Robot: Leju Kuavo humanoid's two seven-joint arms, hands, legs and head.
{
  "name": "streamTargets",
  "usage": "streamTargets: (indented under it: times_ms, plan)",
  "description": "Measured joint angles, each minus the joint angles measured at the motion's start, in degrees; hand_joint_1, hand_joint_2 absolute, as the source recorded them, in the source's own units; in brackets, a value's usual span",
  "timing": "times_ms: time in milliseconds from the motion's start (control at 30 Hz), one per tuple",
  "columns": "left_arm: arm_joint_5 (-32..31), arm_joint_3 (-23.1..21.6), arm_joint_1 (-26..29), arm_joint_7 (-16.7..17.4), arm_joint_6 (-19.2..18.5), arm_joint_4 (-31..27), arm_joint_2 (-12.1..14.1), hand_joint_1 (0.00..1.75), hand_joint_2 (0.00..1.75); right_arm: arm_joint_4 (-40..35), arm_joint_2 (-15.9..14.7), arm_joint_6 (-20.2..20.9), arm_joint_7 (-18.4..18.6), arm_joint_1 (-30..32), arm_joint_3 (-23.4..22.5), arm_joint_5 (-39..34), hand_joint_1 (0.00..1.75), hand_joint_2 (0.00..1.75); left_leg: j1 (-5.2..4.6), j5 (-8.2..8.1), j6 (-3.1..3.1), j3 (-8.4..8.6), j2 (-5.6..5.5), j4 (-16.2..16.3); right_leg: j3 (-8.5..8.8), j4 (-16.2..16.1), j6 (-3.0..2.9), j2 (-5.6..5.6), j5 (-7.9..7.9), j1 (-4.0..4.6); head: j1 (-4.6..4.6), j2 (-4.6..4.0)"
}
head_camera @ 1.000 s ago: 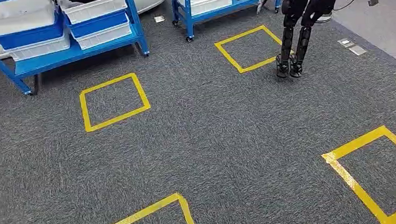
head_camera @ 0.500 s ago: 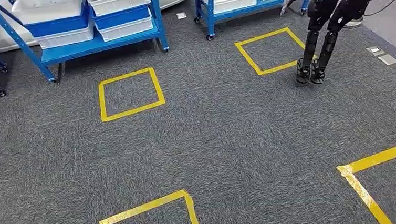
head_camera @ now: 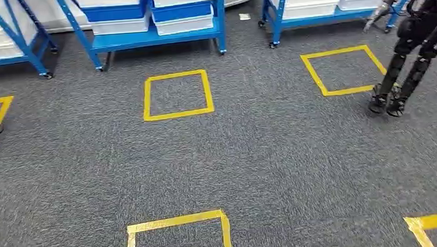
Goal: Take the parts from the cabinet and place them on the table.
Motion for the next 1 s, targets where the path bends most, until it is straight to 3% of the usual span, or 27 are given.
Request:
streamTargets:
  times_ms: [33, 100, 133, 200, 233, 267, 300, 333, 367, 400, 467, 500, 533, 600, 667, 700, 733, 767, 833, 867, 900, 933, 967, 1000]
  plan:
    - [-0.07, -0.11, -0.04, 0.00, -0.07, 0.00, -0.02, 0.00, 0.00, 0.00, 0.18, 0.18, 0.09, 0.03, 0.02, 0.33, 0.00, 0.00, 0.02, -0.05, -0.16, -0.17, -0.37, 0.24, 0.28, 0.05, -0.53, -0.36, 0.10, -0.12, -0.20, 0.00]
    - [-0.33, -0.41, -0.06, 0.00, -0.11, 0.00, -0.07, 0.00, 0.00, 0.04, 0.37, 0.33, 0.41, 0.03, 0.11, 0.68, 0.00, 0.00, 0.25, 0.12, -0.38, -0.38, -1.04, 0.18, 0.48, 0.10, -0.83, -1.07, 0.08, 0.00, -0.28, 0.00]
    - [-0.48, -0.46, -0.04, 0.00, -0.17, 0.02, -0.02, 0.00, 0.00, 0.04, 0.57, 0.33, 0.44, 0.12, 0.13, 0.72, 0.00, 0.00, 0.42, -0.06, -0.61, -0.57, -1.59, 0.42, 0.64, -0.07, -1.12, -1.72, 0.21, -0.44, -0.33, 0.00]
    - [-0.53, -0.57, -0.15, 0.00, -0.31, 0.02, -0.13, 0.00, 0.00, 0.04, 1.03, 0.33, 0.39, 0.01, 0.20, 0.72, 0.00, 0.00, 0.18, -2.04, -1.26, -1.85, 3.13, 3.54, 0.87, -0.17, -1.74, -2.68, 0.06, -0.34, -0.83, 0.00]
    - [-0.61, -0.76, -0.38, -0.02, -0.46, 0.02, -0.18, 0.00, 0.00, 0.04, 1.18, 0.33, 0.37, 0.09, 0.24, 0.72, 0.00, 0.00, 0.35, -3.85, -1.50, -3.67, 4.23, 7.09, 0.95, -0.16, -2.22, -3.24, -0.05, -0.14, -0.98, 0.00]
    - [-0.68, -0.88, -0.55, -0.04, -0.50, 0.02, -0.18, 0.00, 0.00, 0.04, 1.25, 0.33, 0.37, 0.17, 0.24, 0.70, 0.00, 0.00, 0.49, -6.47, -1.66, -6.69, 4.95, 12.79, 1.01, -0.16, -2.50, -4.16, -0.24, -0.01, -0.94, 0.00]
    - [-0.83, -1.07, -0.53, -0.07, -0.50, 0.02, -0.22, 0.00, 0.00, 0.09, 1.25, 0.33, 0.37, 0.32, 0.24, 0.66, 0.00, 0.00, 0.50, -7.82, -1.76, -9.07, 5.22, 17.06, 1.06, -0.15, -2.67, -4.93, -0.36, 0.10, -0.96, 0.00]
    - [-0.94, -1.27, -0.40, -0.02, -0.42, 0.02, -0.31, 0.00, 0.00, 0.13, 1.16, 0.33, 0.37, 0.40, 0.24, 0.66, 0.00, 0.00, 0.50, -7.79, -1.73, -10.55, 5.33, 19.34, 1.11, -0.15, -2.82, -5.69, -0.47, 0.17, -0.96, 0.00]
    - [-1.03, -1.36, -0.27, 0.00, -0.31, 0.02, -0.42, 0.00, 0.00, 0.13, 1.12, 0.33, 0.37, 0.40, 0.24, 0.66, 0.00, 0.00, 0.50, -6.32, -1.55, -10.33, 5.44, 18.26, 1.25, -0.15, -2.96, -6.27, -0.59, 0.30, -1.00, 0.00]
    - [-1.05, -1.36, -0.27, 0.09, -0.22, 0.02, -0.44, 0.00, 0.00, 0.13, 1.14, 0.33, 0.37, 0.33, 0.24, 0.70, 0.00, 0.00, 0.48, -4.00, -1.24, -8.79, 5.55, 14.86, 1.44, -0.16, -3.10, -6.80, -0.70, 0.42, -0.98, 0.00]
    - [-1.12, -1.38, -0.40, 0.28, -0.07, 0.02, -0.44, 0.00, 0.00, 0.13, 1.27, 0.33, 0.37, 0.25, 0.24, 0.77, 0.00, 0.00, 0.05, 0.98, 0.11, -3.26, 6.94, 4.31, 2.07, -0.22, -3.06, -7.81, -1.18, 0.75, -1.00, 0.00]
    - [-1.16, -1.40, -0.55, 0.35, -0.07, 0.02, -0.44, 0.00, 0.00, 0.13, 1.40, 0.33, 0.37, 0.29, 0.24, 0.90, 0.00, 0.00, -0.48, 0.77, 0.74, -1.84, 9.07, 1.52, 2.25, -0.26, -3.06, -8.23, -1.27, 0.77, -0.92, 0.00]
    - [-1.18, -1.42, -0.68, 0.42, -0.07, 0.00, -0.42, 0.00, 0.00, 0.15, 1.53, 0.37, 0.37, 0.28, 0.24, 0.92, 0.00, 0.00, -0.78, 0.38, 1.21, -1.76, 10.55, 1.33, 2.35, -0.39, -2.69, -8.79, -1.49, 1.45, -0.65, 0.00]
    - [-1.29, -1.46, -0.75, 0.57, -0.15, 0.02, -0.59, 0.00, 0.00, 0.15, 1.55, 0.48, 0.48, 0.21, 0.37, 1.64, 0.00, 0.00, -1.25, 0.43, 1.23, -1.92, 9.26, 1.19, 2.49, -0.62, -2.35, -9.81, -1.59, 0.95, -0.85, 0.00]
    - [-1.47, -1.46, -0.71, 0.83, -0.17, 0.02, -0.59, 0.00, 0.00, 0.13, 1.81, 0.66, 0.48, 0.13, 0.52, 2.10, 0.00, 0.00, -1.07, 0.96, 1.52, -1.03, 7.94, -0.03, 3.12, -1.28, -1.76, -11.14, -1.81, 1.63, -0.89, 0.00]
    - [-1.55, -1.46, -0.58, 0.90, -0.17, 0.00, -0.77, 0.00, 0.00, 0.13, 1.70, 0.72, 0.48, 0.14, 0.52, 2.21, 0.00, 0.00, -0.47, 1.55, 1.55, -0.31, 7.20, -1.25, 2.81, 0.08, -1.70, -8.59, -2.47, 1.16, -0.83, 0.00]
    - [-1.77, -1.49, -0.83, 1.31, -0.35, 0.00, -0.83, 0.00, 0.00, 0.13, 1.71, 0.74, 0.50, 0.25, 0.52, 2.32, 0.00, 0.00, -0.15, 1.83, 1.93, -0.11, 6.75, -1.66, 1.57, 2.78, -2.07, -5.97, -3.86, 1.16, -0.85, 0.00]
    - [-2.01, -1.53, -1.39, 2.53, -0.81, 0.00, -0.90, 0.00, 0.00, 0.19, 1.73, 0.92, 0.61, 0.36, 0.52, 2.69, 0.00, 0.00, -0.03, 1.83, 1.90, -0.18, 5.74, -1.72, -0.98, 7.76, -2.38, -4.47, -5.98, 1.04, -0.61, 0.00]
    - [-2.38, -1.71, -1.85, 3.85, -1.42, -0.02, -1.05, 0.00, 0.00, 0.22, 1.55, 1.09, 0.70, 0.37, 0.52, 3.04, 0.00, 0.00, -0.03, 1.82, 1.88, -0.18, 4.22, -1.68, -5.30, 15.62, -2.33, -3.99, -8.57, 0.88, -0.41, 0.00]
    - [-2.45, -1.79, -2.01, 4.35, -1.60, -0.07, -1.07, 0.00, 0.00, 0.24, 1.49, 1.18, 0.79, 0.50, 0.52, 3.26, 0.00, 0.00, -0.03, 1.78, 1.82, -0.14, 3.35, -1.63, -6.59, 17.26, -1.85, -3.94, -8.45, 0.81, -0.41, 0.00]
    - [-2.47, -1.77, -2.10, 4.63, -1.75, -0.07, -1.05, 0.00, 0.00, 0.26, 1.49, 1.25, 0.79, 0.62, 0.52, 3.32, 0.00, 0.00, 0.01, 1.74, 1.77, 0.00, 2.58, -1.62, -6.23, 15.65, -1.16, -3.90, -7.01, 0.67, -0.44, 0.00]
    - [-2.49, -1.79, -2.20, 4.74, -1.79, -0.09, -1.07, 0.00, 0.00, 0.26, 1.42, 1.25, 0.79, 0.67, 0.55, 3.50, 0.00, 0.00, 0.09, 1.66, 1.62, 0.15, 2.37, -1.55, -4.90, 12.07, -0.44, -3.87, -4.95, 0.53, -0.41, 0.00]
    - [-2.69, -1.79, -2.25, 4.79, -1.79, -0.13, -1.07, 0.00, 0.00, 0.26, 1.25, 1.25, 0.81, 0.54, 0.61, 3.78, 0.00, 0.00, 0.22, 1.43, 1.27, 0.38, 1.73, -1.39, -2.22, 5.52, 0.49, -3.77, -1.72, 0.26, -0.39, 0.00]
    - [-2.86, -1.79, -2.26, 4.83, -1.79, -0.18, -1.07, 0.00, 0.00, 0.26, 1.20, 1.20, 1.11, 0.48, 0.70, 3.80, 0.00, 0.00, 0.26, 1.19, 0.92, 0.43, 1.55, -1.11, -0.67, 1.51, 0.95, -3.51, 0.04, -0.06, -0.39, 0.00]
